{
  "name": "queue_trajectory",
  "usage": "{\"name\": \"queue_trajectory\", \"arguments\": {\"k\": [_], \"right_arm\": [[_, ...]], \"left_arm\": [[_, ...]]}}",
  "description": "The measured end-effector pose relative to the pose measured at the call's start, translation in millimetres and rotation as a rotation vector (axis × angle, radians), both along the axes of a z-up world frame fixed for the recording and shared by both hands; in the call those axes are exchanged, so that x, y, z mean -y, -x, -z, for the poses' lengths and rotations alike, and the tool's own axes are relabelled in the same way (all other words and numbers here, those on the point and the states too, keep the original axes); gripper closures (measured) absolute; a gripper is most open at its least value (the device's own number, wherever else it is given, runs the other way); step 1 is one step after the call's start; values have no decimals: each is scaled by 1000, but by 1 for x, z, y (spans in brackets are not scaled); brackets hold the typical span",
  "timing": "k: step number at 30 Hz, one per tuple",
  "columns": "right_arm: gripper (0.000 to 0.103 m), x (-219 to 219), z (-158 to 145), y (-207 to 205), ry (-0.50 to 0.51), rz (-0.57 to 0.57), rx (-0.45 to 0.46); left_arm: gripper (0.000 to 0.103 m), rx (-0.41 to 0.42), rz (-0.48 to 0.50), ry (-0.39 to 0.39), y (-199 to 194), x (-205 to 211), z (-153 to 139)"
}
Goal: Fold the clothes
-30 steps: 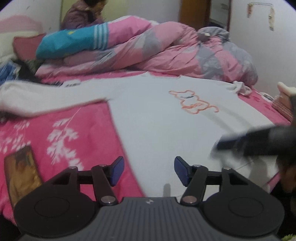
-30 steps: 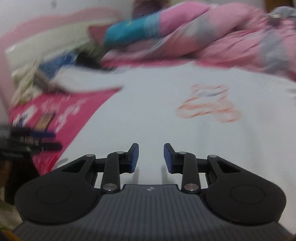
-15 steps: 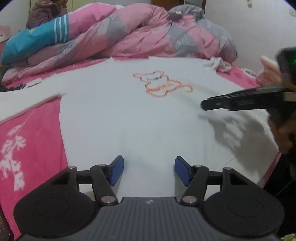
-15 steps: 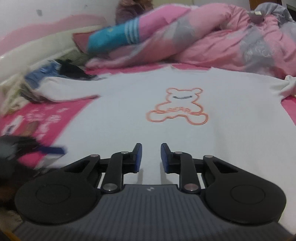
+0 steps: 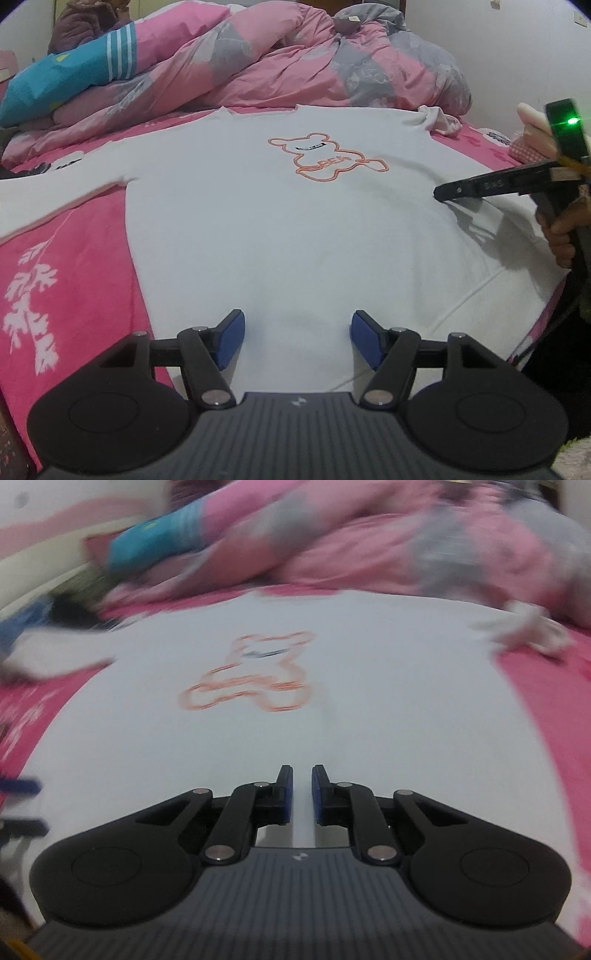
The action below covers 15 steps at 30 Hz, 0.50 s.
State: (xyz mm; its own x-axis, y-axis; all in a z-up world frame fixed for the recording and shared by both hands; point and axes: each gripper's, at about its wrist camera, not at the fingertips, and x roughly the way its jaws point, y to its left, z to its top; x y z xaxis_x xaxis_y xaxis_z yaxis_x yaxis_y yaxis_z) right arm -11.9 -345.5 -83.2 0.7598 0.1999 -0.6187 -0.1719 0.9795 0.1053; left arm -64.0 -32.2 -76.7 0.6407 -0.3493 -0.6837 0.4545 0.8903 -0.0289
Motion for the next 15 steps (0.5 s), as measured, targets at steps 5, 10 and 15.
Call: {"name": "queue_trajectory", "arguments": {"k": [5, 10, 15], "right_arm": [[103, 71, 2, -16, -31, 211, -6], [97, 102, -12, 2, -36, 311, 20], [100, 89, -12, 7, -84, 184, 26]], "left_arm": [[34, -3, 8, -1, -1, -2, 1], [33, -9, 9, -11, -3, -1, 1], [32, -11, 4, -23, -4, 2, 0]]}}
